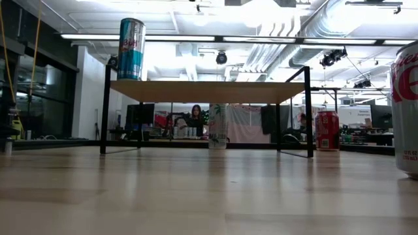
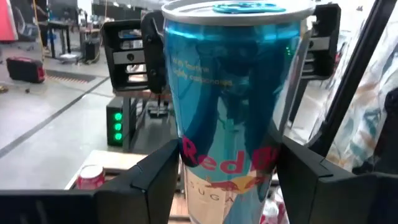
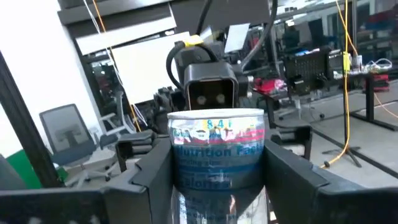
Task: Place canned beverage on shelf
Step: Put the right blue soda can aligned with the other blue soda can on the shelf
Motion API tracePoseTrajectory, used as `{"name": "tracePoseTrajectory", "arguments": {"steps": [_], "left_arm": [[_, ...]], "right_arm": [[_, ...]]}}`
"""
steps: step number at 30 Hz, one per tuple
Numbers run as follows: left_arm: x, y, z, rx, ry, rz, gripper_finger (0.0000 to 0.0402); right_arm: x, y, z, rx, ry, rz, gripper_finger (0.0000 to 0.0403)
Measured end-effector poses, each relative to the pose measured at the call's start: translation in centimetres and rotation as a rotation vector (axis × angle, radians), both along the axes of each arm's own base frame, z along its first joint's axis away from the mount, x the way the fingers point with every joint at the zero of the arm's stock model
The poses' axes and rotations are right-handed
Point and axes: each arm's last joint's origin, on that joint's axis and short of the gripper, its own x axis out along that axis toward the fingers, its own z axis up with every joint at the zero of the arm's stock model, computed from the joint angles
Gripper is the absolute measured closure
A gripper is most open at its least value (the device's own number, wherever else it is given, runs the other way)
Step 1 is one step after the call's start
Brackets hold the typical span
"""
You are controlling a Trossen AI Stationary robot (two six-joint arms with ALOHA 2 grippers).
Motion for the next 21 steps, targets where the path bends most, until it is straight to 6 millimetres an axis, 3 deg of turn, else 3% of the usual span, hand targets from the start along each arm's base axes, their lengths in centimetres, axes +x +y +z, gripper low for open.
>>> {"name": "tracePoseTrajectory", "arguments": {"steps": [6, 11, 15, 21], "left_arm": [[0.8, 0.1, 0.1, 0.012, -0.073, -0.067, 0.021], [1.0, 0.6, 0.2, 0.02, -0.116, -0.07, 0.0247], [1.0, 0.9, 0.3, 0.025, -0.125, -0.066, 0.0294], [0.4, 2.0, 0.1, 0.019, -0.089, -0.03, 0.0298]], "right_arm": [[-0.1, 0.1, 0.5, -0.017, -0.056, 0.017, 0.0213], [-0.1, 0.1, 0.8, -0.024, -0.079, 0.024, 0.0212], [0.0, 0.1, 0.8, -0.025, -0.083, 0.021, 0.0179], [-0.2, -0.1, 0.7, -0.017, -0.059, 0.007, 0.0156]]}}
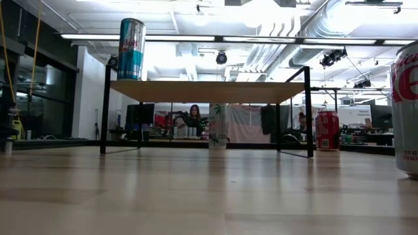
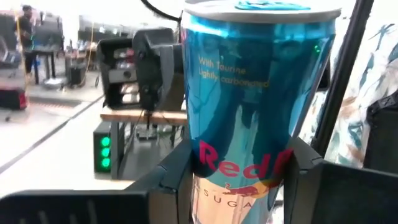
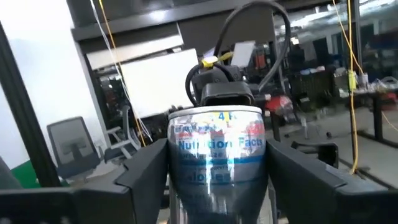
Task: Place canned beverage on shelf
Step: Put the right blue soda can aligned with the other blue soda can on the shelf
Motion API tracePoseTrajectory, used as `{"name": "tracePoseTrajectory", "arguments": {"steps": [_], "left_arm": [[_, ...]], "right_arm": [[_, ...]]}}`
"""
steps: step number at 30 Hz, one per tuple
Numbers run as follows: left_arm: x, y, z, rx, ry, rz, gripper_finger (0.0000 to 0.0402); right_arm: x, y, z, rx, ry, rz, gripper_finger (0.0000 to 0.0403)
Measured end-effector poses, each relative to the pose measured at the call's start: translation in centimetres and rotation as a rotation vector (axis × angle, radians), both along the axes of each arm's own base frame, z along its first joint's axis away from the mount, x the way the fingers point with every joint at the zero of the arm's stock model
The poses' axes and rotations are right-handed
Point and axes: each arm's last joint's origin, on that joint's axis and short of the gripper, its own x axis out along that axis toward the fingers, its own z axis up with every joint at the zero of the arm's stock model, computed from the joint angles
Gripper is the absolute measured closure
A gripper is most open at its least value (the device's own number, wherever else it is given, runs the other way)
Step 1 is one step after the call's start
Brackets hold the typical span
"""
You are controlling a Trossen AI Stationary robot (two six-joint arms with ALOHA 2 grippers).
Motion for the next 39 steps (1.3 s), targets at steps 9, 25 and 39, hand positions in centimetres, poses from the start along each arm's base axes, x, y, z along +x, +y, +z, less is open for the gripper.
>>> {"name": "tracePoseTrajectory", "arguments": {"steps": [9, 25, 39], "left_arm": [[-4.5, 1.5, 0.2, 0.107, 0.268, 0.503, 0.0298], [-6.6, 0.4, -2.7, 0.039, 0.448, 0.759, 0.0298], [-4.8, -1.1, -3.8, 0.148, 0.432, 0.727, 0.03]], "right_arm": [[-2.9, -1.1, 0.2, 0.019, 0.113, -0.15, 0.0152], [3.0, -3.6, 0.2, -0.004, 0.445, -0.191, 0.0151], [6.3, -6.2, 1.6, -0.171, 0.704, -0.143, 0.0151]]}}
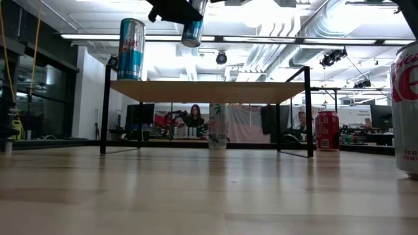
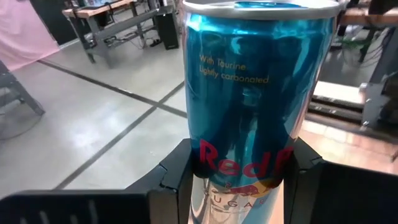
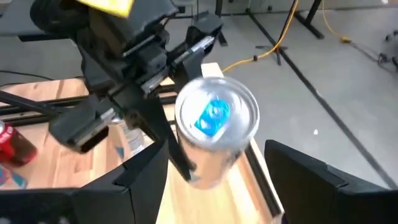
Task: Place canned beverage on shelf
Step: Put the right blue soda can aligned with the other blue soda can on the shelf
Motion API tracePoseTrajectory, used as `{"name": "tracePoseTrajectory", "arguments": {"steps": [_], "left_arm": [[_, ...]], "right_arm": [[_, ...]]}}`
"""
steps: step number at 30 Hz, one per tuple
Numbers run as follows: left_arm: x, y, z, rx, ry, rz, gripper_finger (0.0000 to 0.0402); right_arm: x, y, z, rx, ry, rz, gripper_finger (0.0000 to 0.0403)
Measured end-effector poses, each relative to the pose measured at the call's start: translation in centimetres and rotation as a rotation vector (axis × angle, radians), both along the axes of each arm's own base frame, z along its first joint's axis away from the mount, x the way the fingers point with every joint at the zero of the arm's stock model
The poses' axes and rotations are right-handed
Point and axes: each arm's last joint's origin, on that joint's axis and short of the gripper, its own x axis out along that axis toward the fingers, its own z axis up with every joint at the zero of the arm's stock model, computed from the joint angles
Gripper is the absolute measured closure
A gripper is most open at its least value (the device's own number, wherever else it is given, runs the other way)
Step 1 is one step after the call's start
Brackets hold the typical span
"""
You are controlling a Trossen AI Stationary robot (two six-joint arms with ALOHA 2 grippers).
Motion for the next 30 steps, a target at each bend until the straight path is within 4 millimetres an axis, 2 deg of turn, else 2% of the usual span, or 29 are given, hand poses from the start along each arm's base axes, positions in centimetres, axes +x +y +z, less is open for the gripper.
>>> {"name": "tracePoseTrajectory", "arguments": {"steps": [7, 30], "left_arm": [[0.7, -0.1, -0.6, 0.013, 0.033, -0.016, 0.0311], [0.3, -0.1, -0.2, 0.097, 0.076, 0.009, 0.0312]], "right_arm": [[1.2, -0.4, -1.3, -0.009, 0.023, 0.003, 0.0151], [1.2, -0.5, -1.0, -0.035, -0.001, -0.029, 0.0147]]}}
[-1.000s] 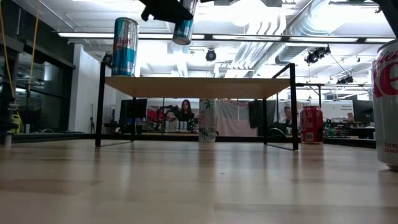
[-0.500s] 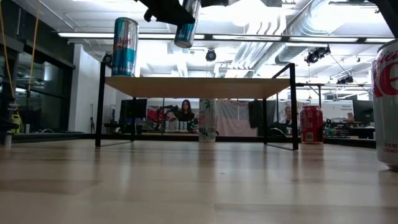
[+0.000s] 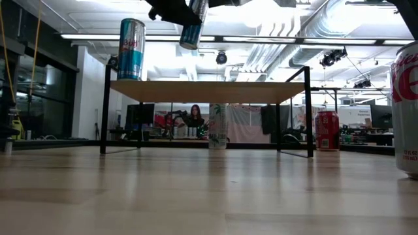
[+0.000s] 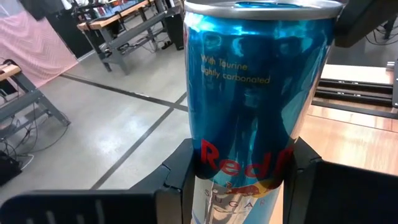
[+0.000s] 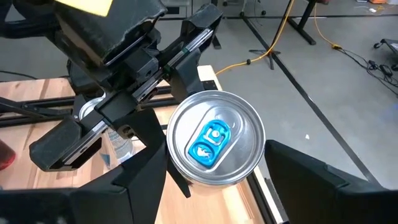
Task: Place canned beverage on shelf
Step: Put the right blue soda can aligned with the other blue soda can on the shelf
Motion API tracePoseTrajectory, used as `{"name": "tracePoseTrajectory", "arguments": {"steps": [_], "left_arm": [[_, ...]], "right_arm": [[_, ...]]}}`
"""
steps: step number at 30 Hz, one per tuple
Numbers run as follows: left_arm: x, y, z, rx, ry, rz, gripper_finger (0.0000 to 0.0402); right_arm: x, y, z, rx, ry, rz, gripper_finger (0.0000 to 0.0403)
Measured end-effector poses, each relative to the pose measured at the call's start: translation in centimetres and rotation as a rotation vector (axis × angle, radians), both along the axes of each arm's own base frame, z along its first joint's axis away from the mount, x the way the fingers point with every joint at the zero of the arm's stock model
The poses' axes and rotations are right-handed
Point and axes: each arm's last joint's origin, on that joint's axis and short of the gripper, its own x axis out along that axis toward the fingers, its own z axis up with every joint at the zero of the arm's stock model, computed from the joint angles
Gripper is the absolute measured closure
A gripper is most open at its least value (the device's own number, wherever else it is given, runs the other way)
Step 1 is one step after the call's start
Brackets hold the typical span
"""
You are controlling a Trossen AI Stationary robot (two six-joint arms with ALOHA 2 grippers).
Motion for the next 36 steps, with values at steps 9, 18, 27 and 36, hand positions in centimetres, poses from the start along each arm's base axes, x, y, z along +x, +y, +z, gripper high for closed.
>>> {"name": "tracePoseTrajectory", "arguments": {"steps": [9, 18, 27, 36], "left_arm": [[0.0, 0.0, 0.0, 0.003, 0.007, -0.021, 0.0312], [0.1, -0.1, 0.1, 0.009, 0.002, -0.029, 0.0314], [0.1, -0.1, 0.2, 0.014, -0.015, -0.034, 0.0314], [0.1, -0.1, 0.3, 0.017, -0.022, -0.033, 0.0314]], "right_arm": [[0.0, -0.1, 0.0, -0.016, 0.004, -0.043, 0.0047], [-0.1, 0.0, -0.1, 0.067, -0.009, -0.09, 0.0027], [0.2, 0.1, -0.2, 0.082, -0.019, -0.027, 0.0027], [2.0, -0.4, -2.1, 0.13, 0.015, -0.002, 0.0027]]}}
